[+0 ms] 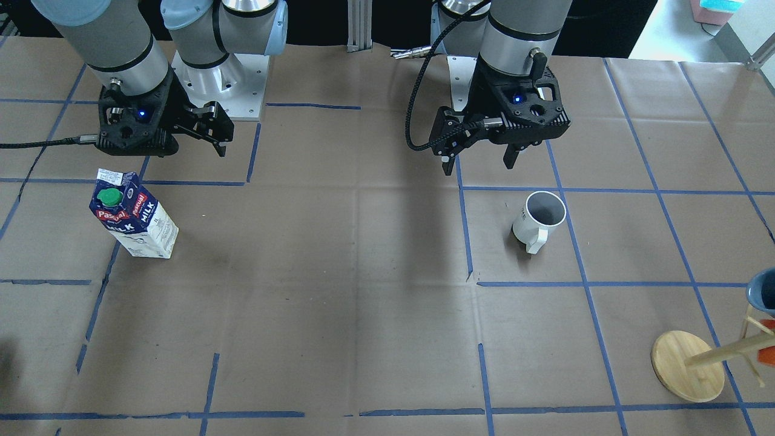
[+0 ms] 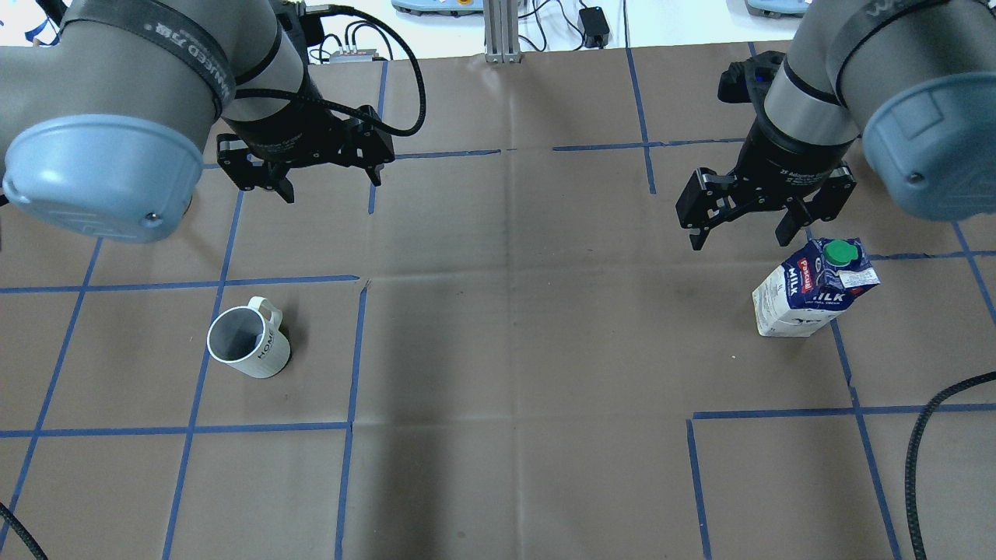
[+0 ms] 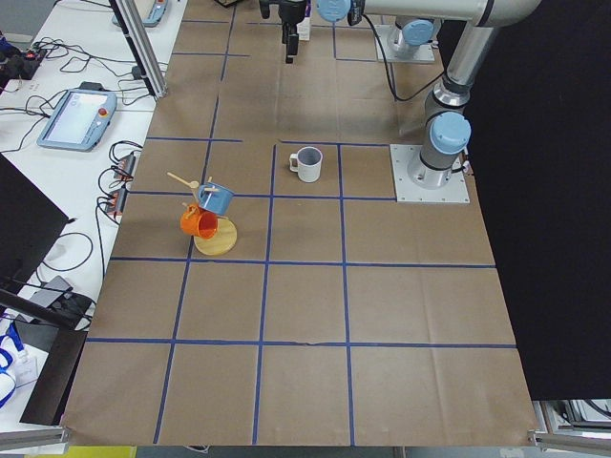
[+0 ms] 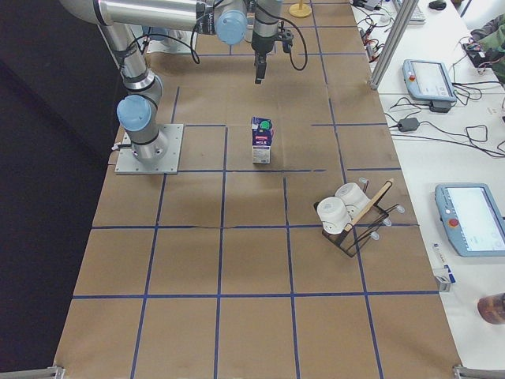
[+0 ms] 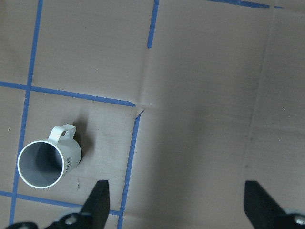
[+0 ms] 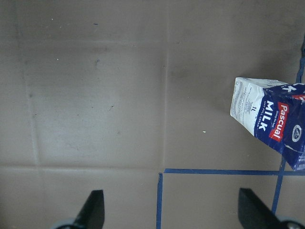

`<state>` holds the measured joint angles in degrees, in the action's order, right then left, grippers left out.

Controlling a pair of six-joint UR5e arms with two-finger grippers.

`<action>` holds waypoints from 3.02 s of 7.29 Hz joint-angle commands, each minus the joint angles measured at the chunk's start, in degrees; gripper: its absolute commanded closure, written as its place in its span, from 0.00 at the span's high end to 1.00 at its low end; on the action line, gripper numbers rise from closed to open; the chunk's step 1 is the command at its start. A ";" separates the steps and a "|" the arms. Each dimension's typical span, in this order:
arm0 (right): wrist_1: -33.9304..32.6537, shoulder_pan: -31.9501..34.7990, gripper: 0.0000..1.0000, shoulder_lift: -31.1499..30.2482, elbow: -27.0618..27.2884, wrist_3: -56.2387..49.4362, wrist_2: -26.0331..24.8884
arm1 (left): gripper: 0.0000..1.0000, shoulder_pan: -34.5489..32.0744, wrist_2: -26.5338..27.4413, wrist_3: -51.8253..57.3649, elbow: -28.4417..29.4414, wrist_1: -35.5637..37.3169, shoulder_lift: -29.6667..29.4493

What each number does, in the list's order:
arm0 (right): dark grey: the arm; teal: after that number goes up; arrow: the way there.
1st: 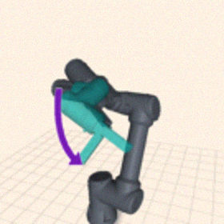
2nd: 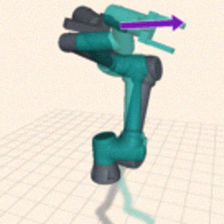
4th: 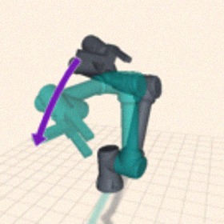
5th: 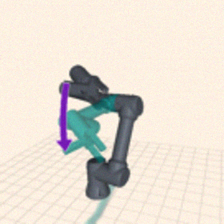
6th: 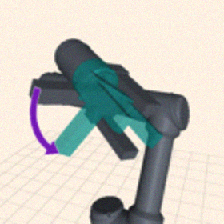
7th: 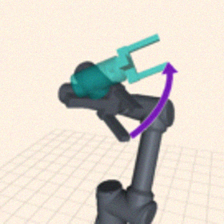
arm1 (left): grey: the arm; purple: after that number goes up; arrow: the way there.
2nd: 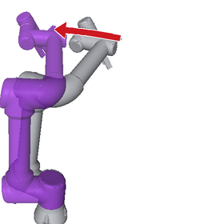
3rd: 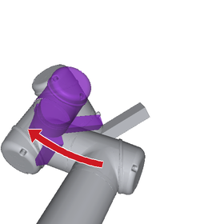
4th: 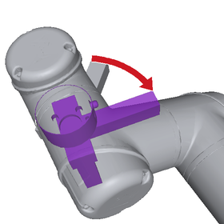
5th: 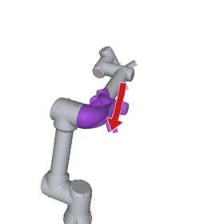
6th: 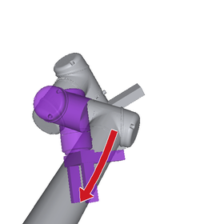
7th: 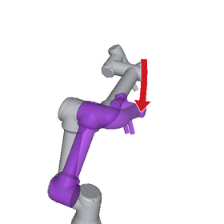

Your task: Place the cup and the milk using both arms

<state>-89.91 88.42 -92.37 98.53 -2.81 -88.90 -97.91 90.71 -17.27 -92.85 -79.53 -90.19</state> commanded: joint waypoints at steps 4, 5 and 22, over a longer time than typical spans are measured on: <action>0.00 0.00 1.00 -0.01 0.09 0.00 0.04 | 1.00 0.00 -0.01 0.22 -0.14 -0.10 0.10; 0.00 0.00 1.00 -0.01 0.09 0.00 -0.05 | 1.00 0.00 0.17 3.00 -0.22 -0.53 0.01; 0.09 0.00 1.00 -0.01 0.44 0.00 0.04 | 1.00 16.84 8.96 33.31 -22.96 2.43 13.54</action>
<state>-89.84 88.42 -92.37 98.96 -2.81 -88.86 -85.87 100.03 10.01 -112.40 -79.24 -77.93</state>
